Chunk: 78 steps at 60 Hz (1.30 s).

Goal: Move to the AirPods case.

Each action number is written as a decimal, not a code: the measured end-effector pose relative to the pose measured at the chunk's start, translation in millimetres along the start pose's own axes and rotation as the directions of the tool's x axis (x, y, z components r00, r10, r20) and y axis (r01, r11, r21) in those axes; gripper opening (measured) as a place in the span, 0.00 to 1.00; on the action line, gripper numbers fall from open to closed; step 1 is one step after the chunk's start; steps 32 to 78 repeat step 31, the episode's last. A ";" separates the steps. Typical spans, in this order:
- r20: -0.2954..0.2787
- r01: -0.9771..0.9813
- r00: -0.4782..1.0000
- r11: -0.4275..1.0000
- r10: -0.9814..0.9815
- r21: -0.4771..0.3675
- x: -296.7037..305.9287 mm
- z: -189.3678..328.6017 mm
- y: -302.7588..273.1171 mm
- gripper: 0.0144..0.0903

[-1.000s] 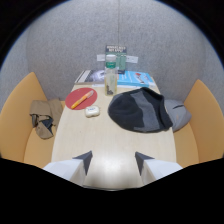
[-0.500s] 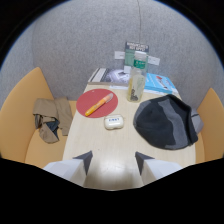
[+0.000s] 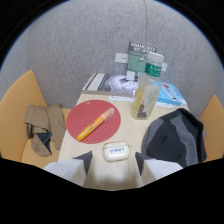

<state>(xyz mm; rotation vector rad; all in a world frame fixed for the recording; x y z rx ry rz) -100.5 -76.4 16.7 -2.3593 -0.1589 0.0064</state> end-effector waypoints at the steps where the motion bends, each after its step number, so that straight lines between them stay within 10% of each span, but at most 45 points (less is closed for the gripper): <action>1: -0.002 0.000 1.000 1.000 0.000 -0.001 -0.3 1.3 -0.5 0.96; 78: -0.006 0.002 1.000 1.000 -0.002 0.007 0.6 20.7 -13.1 0.96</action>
